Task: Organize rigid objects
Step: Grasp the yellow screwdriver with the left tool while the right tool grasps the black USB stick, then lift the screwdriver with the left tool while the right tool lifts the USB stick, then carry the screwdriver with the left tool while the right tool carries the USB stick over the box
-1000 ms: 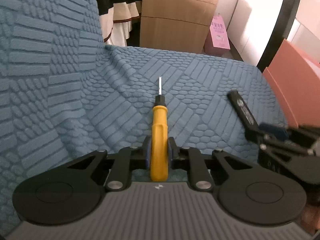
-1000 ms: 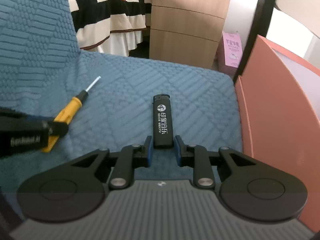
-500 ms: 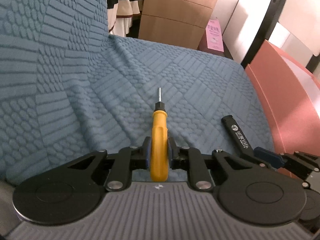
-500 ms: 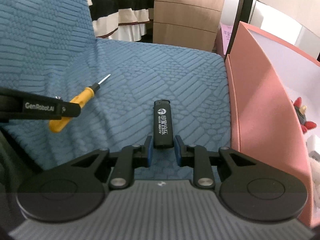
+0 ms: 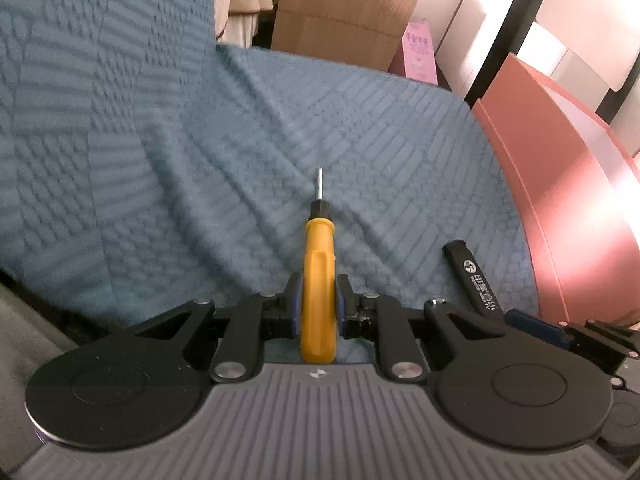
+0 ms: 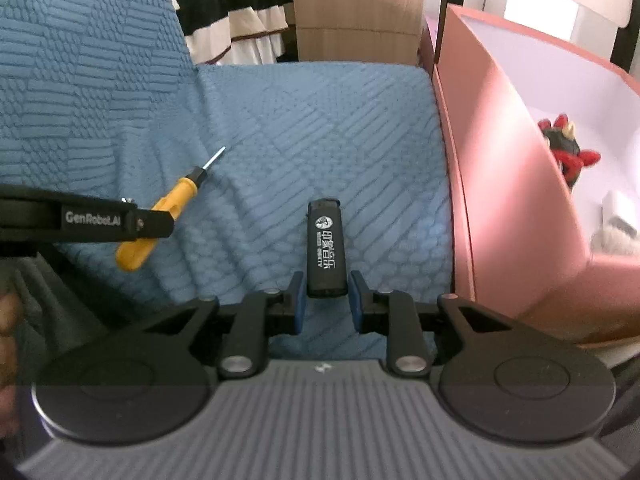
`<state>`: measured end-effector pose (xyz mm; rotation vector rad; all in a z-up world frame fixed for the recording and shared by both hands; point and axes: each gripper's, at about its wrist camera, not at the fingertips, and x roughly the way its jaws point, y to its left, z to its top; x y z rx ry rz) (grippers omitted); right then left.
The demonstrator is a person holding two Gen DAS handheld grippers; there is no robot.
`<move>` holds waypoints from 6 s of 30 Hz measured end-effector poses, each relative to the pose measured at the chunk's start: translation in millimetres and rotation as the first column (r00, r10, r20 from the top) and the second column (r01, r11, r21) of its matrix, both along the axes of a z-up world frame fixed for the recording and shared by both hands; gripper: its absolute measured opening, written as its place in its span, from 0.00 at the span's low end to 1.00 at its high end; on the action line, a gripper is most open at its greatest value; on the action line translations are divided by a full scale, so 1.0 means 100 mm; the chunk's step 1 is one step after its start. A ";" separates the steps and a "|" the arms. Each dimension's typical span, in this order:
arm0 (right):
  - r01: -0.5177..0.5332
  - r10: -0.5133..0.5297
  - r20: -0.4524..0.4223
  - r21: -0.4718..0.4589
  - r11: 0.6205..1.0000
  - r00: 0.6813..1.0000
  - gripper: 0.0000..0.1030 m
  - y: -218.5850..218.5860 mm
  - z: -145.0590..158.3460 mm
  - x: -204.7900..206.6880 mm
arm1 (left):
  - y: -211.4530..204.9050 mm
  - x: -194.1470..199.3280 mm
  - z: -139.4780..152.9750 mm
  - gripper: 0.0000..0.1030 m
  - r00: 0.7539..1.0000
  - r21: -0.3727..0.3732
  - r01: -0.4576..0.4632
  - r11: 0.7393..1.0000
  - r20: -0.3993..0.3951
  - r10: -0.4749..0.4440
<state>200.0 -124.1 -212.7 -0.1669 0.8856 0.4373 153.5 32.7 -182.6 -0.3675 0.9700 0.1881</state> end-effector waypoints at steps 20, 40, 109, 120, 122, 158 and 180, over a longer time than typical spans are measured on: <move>-0.020 0.020 -0.009 0.007 1.000 1.000 0.31 0.18 -0.15 0.24 | 0.07 0.19 -0.08 0.29 1.000 -0.026 -0.008 1.000 -0.030 0.007; -0.004 0.004 0.033 0.019 1.000 0.999 0.26 0.11 -0.06 0.34 | 0.03 0.36 -0.15 0.29 1.000 0.030 -0.001 1.000 -0.013 0.002; -0.009 0.011 -0.016 0.130 0.991 1.000 0.12 -0.03 0.19 0.41 | -0.28 0.38 0.37 0.19 0.990 -0.071 0.035 0.997 0.138 -0.025; -0.004 -0.003 0.044 0.170 0.985 0.999 0.12 -0.36 0.76 0.31 | -0.32 0.21 0.92 0.19 0.978 -0.091 0.030 0.995 0.208 -0.010; -0.006 -0.005 0.061 0.176 0.984 0.998 0.12 -0.41 0.89 0.28 | -0.38 0.22 1.02 0.19 0.976 -0.091 0.042 0.995 0.217 -0.021; 0.242 -0.278 0.149 0.223 0.944 0.949 0.12 -1.98 1.63 0.86 | -2.13 1.35 1.80 0.19 0.908 -0.102 0.334 0.937 0.301 -0.291; 0.347 -0.339 -0.078 0.148 0.926 0.938 0.13 -2.24 0.67 0.92 | -2.40 1.39 0.96 0.20 0.918 -0.124 0.390 0.912 0.121 -0.377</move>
